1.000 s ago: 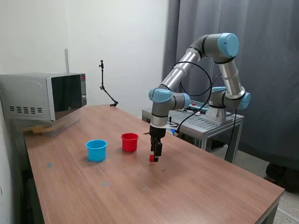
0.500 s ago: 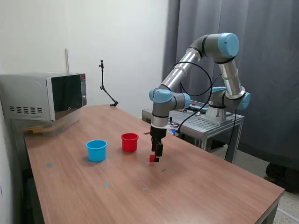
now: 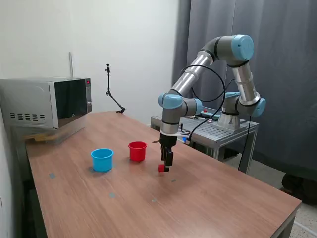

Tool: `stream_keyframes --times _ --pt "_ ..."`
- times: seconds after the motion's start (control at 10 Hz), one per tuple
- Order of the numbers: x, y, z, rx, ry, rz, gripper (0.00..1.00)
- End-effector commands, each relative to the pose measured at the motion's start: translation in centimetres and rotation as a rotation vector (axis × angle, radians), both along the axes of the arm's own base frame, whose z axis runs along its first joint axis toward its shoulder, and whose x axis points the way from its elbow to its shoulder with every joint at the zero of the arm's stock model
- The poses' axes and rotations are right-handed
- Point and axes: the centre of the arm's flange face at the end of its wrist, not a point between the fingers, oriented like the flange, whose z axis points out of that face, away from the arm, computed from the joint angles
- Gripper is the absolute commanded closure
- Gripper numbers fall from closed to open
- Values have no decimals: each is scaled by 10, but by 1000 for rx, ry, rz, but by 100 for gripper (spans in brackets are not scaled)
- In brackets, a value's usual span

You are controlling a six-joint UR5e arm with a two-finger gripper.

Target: Place red objects in the red bin, and blue objects in the blue bin.

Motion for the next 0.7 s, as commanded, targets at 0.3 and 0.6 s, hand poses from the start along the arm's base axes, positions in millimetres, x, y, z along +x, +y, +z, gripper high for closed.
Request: stream_keyframes --times 0.3,0.6 --pt "2 -3 -1 0 -7 4 0" --pt "2 -4 -1 -2 -7 6 100"
